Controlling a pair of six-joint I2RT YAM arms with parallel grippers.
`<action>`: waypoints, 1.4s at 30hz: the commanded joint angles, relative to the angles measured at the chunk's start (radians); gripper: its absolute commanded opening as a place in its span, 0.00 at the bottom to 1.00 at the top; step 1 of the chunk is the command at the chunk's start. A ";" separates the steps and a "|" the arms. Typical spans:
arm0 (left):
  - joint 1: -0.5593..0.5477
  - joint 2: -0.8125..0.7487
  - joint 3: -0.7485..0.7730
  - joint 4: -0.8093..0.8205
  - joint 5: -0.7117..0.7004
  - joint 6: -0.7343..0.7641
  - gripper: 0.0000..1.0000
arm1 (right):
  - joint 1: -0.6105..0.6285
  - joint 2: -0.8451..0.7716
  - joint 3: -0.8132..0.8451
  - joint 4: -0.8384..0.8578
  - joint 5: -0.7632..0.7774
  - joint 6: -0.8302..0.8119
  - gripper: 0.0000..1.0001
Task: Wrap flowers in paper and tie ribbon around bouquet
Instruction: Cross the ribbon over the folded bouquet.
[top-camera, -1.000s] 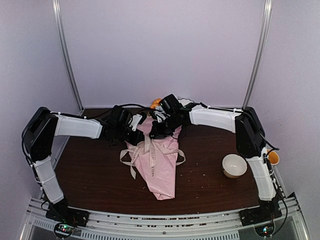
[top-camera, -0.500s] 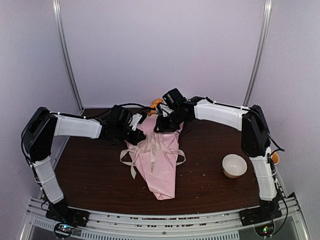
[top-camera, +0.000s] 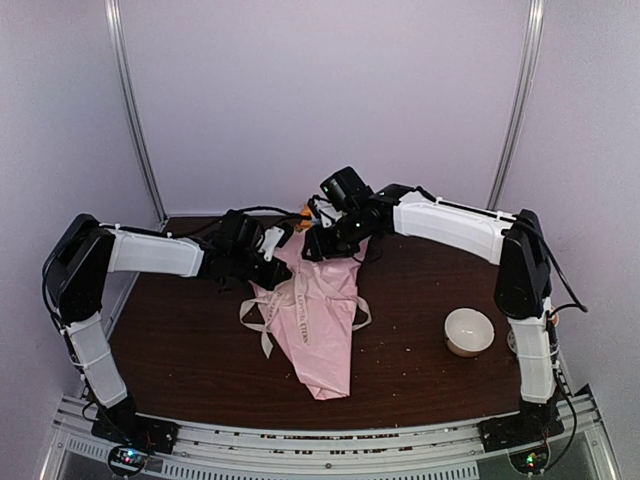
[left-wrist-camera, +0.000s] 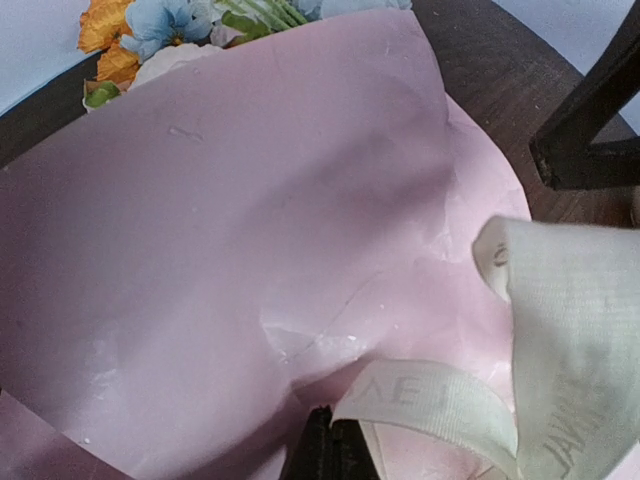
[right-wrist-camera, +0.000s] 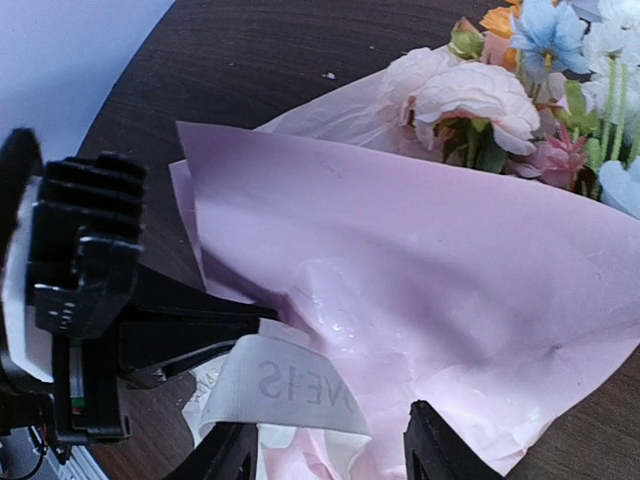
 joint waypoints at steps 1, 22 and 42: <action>0.009 -0.023 -0.012 0.040 -0.004 -0.007 0.00 | -0.014 0.009 0.033 -0.059 0.132 0.009 0.52; 0.010 -0.038 -0.026 0.045 0.000 -0.007 0.00 | -0.050 0.055 0.108 -0.255 -0.028 -0.106 0.48; 0.013 -0.042 -0.038 0.094 0.040 -0.041 0.00 | 0.016 0.005 -0.098 0.211 -0.161 0.038 0.32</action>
